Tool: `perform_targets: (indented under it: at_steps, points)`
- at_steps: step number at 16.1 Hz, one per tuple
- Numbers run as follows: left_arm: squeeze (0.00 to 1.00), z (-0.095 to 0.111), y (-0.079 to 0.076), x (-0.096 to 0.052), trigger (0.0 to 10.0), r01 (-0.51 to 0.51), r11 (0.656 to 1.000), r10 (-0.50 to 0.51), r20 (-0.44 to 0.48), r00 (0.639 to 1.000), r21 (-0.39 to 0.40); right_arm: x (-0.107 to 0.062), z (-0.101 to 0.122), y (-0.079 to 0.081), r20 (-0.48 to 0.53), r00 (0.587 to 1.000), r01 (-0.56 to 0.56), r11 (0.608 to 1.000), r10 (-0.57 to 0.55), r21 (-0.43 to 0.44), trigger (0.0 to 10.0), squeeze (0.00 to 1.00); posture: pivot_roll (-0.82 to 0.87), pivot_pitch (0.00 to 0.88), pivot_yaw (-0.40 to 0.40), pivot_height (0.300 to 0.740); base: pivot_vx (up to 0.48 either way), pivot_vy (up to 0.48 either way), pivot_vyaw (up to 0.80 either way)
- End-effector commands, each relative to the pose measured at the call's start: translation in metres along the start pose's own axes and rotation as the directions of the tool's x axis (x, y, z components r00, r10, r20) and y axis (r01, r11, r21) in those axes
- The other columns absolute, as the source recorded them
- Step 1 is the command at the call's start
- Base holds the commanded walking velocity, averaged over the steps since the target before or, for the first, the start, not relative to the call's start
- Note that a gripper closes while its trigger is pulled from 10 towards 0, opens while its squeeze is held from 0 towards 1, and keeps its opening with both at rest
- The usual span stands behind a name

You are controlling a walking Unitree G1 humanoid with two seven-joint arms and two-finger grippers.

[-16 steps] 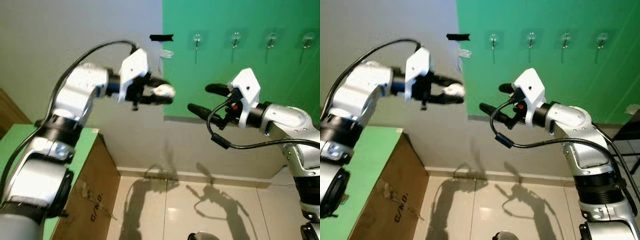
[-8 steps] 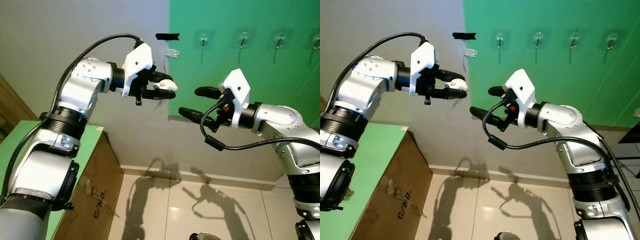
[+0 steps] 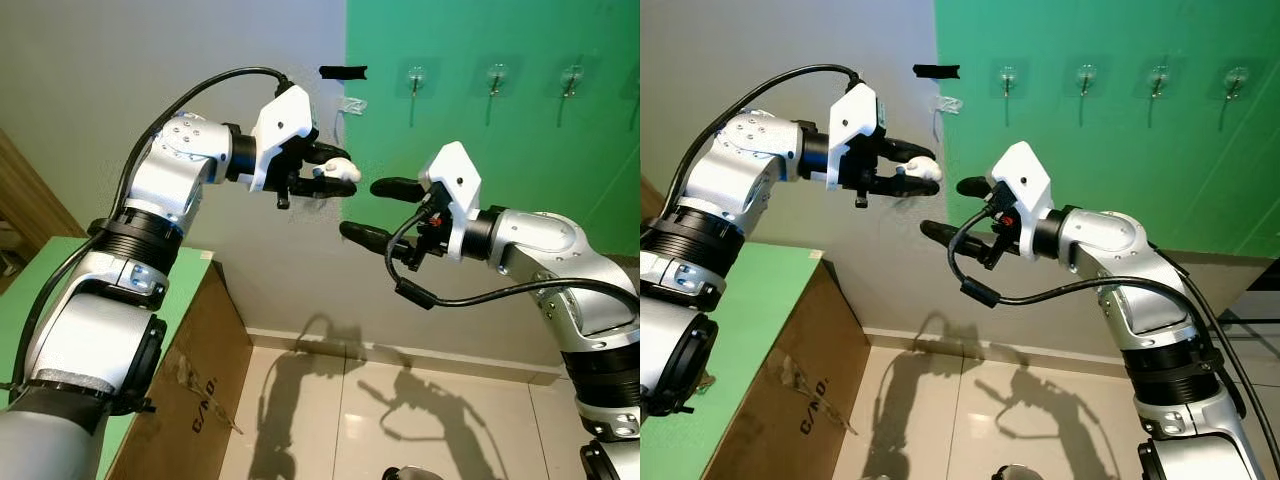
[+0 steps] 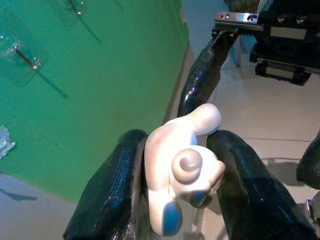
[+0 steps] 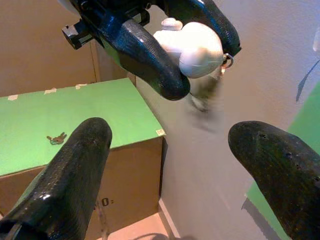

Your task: Hang keys on a hook

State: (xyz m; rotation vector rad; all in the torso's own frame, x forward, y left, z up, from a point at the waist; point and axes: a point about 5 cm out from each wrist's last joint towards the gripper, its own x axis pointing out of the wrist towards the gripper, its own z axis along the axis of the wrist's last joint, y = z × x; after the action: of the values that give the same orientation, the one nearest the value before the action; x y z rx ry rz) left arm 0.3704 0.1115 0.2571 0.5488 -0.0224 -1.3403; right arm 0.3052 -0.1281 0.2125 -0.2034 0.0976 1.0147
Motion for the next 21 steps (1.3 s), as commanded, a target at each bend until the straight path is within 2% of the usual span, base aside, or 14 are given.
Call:
perform_targets:
  at_steps: [1, 7, 11, 15, 21]
  points:
    - [0.00, 0.011, 0.007, -0.004, 10.0, -0.021, 0.999, 0.020, 0.011, 1.000, 0.036, 0.005, 0.011, 0.004, 0.019, 0.999, -0.025, 0.999, 0.026, -0.035, 10.0, 0.00, -0.17, 0.000, 0.115, 0.740, 0.000, 0.000, 0.00]
    - [0.00, 0.011, 0.009, -0.006, 10.0, -0.003, 0.999, 0.002, 0.020, 1.000, 0.033, 0.006, 0.015, -0.001, 0.032, 0.999, -0.003, 0.999, 0.005, -0.048, 10.0, 0.00, -0.17, 0.000, 0.119, 0.740, 0.000, 0.000, 0.00]
    - [0.00, 0.012, 0.009, -0.009, 10.0, 0.062, 0.998, -0.062, 0.001, 0.998, 0.028, 0.003, 0.018, -0.005, 0.029, 1.000, 0.006, 0.998, -0.004, -0.064, 10.0, 0.00, -0.17, 0.000, 0.120, 0.740, 0.000, 0.000, 0.00]
    - [0.00, 0.015, 0.011, -0.019, 10.0, 0.130, 0.990, -0.127, -0.054, 0.991, 0.061, 0.000, 0.019, -0.011, 0.016, 1.000, 0.022, 0.996, -0.021, -0.081, 10.0, 0.00, -0.17, 0.000, 0.123, 0.740, 0.000, 0.000, 0.00]
    - [0.00, 0.018, 0.010, -0.019, 10.0, 0.178, 0.981, -0.173, -0.062, 0.983, 0.076, 0.003, 0.026, -0.015, 0.028, 0.999, 0.018, 0.995, -0.016, -0.094, 10.0, 0.00, -0.17, 0.000, 0.123, 0.740, 0.000, 0.000, 0.00]
